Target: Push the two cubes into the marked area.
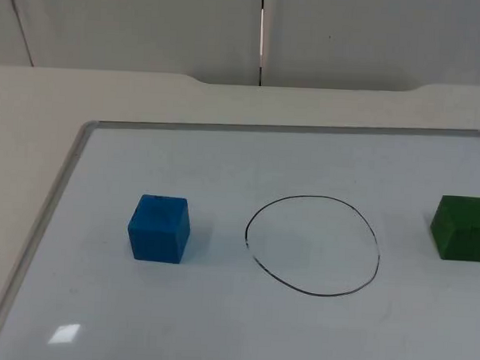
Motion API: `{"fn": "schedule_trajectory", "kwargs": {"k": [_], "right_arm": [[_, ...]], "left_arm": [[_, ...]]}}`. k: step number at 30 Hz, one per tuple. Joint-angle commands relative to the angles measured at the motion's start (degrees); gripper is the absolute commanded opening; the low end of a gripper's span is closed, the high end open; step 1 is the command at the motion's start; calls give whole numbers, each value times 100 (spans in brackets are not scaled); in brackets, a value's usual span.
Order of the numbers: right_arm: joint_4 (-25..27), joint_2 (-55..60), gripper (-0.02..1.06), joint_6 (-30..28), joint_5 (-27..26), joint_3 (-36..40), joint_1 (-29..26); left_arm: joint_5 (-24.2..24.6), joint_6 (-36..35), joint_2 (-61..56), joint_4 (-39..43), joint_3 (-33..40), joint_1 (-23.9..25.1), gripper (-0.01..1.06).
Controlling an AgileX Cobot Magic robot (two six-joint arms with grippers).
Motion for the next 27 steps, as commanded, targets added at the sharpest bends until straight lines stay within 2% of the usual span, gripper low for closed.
{"fn": "schedule_trajectory", "kwargs": {"k": [1, 27], "right_arm": [[-23, -24, 105, 10, -19, 14, -20], [-23, -24, 105, 10, -19, 14, -20]], "left_arm": [[-67, -7, 81, 0, 19, 12, 105], [-151, -7, 429, -160, -39, 12, 105]]}}
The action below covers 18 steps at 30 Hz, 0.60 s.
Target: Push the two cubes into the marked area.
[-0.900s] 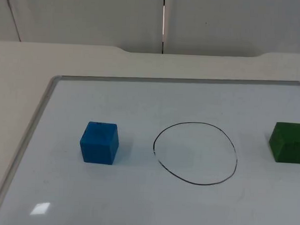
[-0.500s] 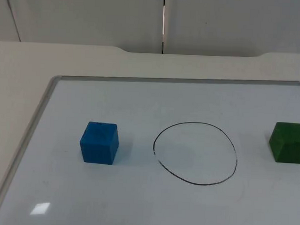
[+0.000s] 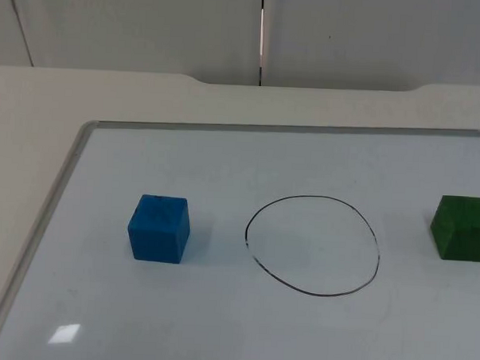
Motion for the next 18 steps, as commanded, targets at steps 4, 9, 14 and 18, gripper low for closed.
{"fn": "schedule_trajectory", "kwargs": {"k": [4, 9, 14, 18], "right_arm": [[-23, -24, 105, 10, -19, 14, -20], [-23, -24, 105, 10, -19, 14, -20], [-12, -24, 105, 10, -19, 14, -21], [-12, -24, 105, 10, -19, 14, -21]], "left_arm": [[-47, -7, 24, -105, -39, 12, 105], [-47, 158, 28, -276, -39, 12, 105], [-47, 171, 28, -332, -39, 12, 105], [-59, 214, 78, -379, -39, 12, 105]]}}
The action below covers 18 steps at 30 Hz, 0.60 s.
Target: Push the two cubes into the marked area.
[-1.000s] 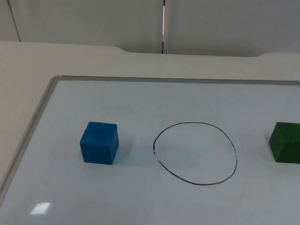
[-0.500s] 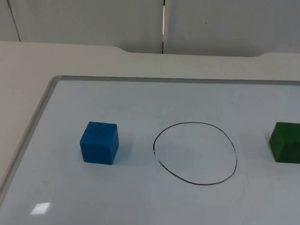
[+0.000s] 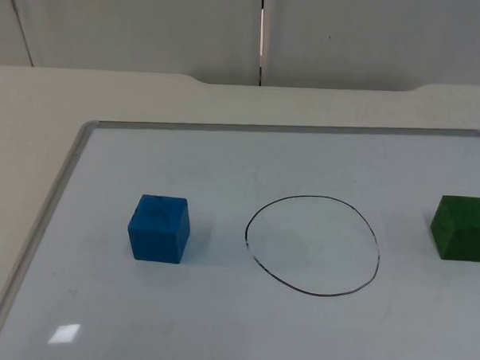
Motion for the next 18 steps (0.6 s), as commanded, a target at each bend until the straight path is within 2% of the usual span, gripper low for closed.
{"fn": "schedule_trajectory", "kwargs": {"k": [1, 3, 7, 14, 16, 18], "right_arm": [[-12, -24, 105, 10, -19, 14, -21], [-12, -24, 105, 10, -19, 14, -21], [-12, -24, 105, 10, -19, 14, -21], [-12, -24, 105, 10, -19, 14, -21], [-12, -24, 105, 10, -19, 14, -21], [-12, -24, 105, 10, -19, 14, -21]], "left_arm": [[-59, 113, 105, -194, -51, 12, 104], [-86, 203, 170, -309, -76, 12, 103], [-504, 260, 515, -727, -139, 12, 96], [-833, 330, 1028, -1087, -139, 12, 95], [-930, 487, 1237, -1331, -139, 12, 91], [-1071, 605, 1428, -1516, -139, 12, 83]]}}
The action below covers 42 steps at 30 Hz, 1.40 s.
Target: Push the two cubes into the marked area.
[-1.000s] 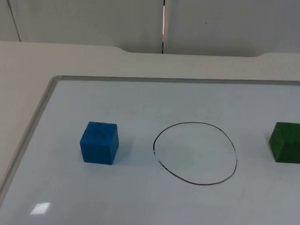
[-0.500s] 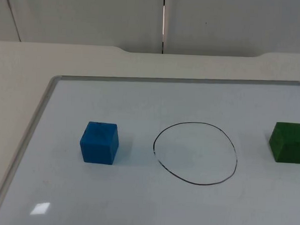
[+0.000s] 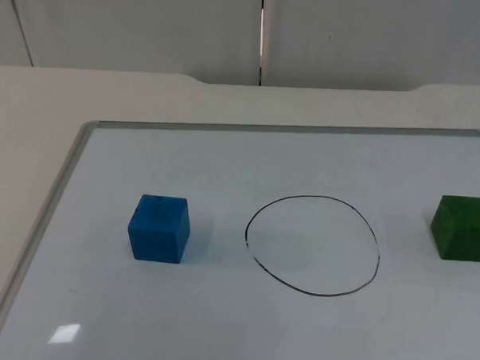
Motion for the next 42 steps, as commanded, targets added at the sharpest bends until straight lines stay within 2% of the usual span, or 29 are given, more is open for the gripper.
{"fn": "schedule_trajectory", "kwargs": {"k": [1, 2, 5, 7, 8, 11, 23, 25, 26, 29, 34, 37, 42], "right_arm": [[-12, -24, 105, 10, -19, 14, -21], [-12, -24, 105, 10, -19, 14, -21], [-12, -24, 105, 10, -19, 14, -21], [-12, -24, 105, 10, -19, 14, -21], [-12, -24, 105, 10, -19, 14, -21], [-12, -24, 105, 10, -19, 14, -21], [-12, -24, 105, 10, -19, 14, -21], [-12, -24, 105, 10, -19, 14, -21], [-12, -24, 105, 10, -19, 14, -21], [-12, -24, 105, 10, -19, 14, -21], [-12, -24, 105, 10, -19, 14, -21], [-12, -24, 105, 10, -19, 14, -21], [-12, -24, 105, 10, -19, 14, -21]], "left_arm": [[-289, 228, 310, -425, -33, 12, 78], [-289, 228, 310, -425, -33, 12, 78], [-434, 745, 604, -865, -33, 12, 53], [-448, 1399, 789, -1320, -33, 12, 38], [-448, 1399, 789, -1320, -33, 12, 38], [-520, 2008, 1051, -1985, -33, 12, 26], [-1089, 2331, 2119, -2616, -33, 12, 24], [-1170, 2586, 2343, -2776, -33, 12, 18], [-1170, 2586, 2343, -2776, -33, 12, 18], [-1227, 3001, 2722, -3103, -33, 12, 0], [-1280, 3498, 3222, -3713, -33, 12, 0], [-1326, 3670, 3404, -3808, -33, 12, 0], [-1783, 3740, 3604, -4172, -33, 12, 0]]}}
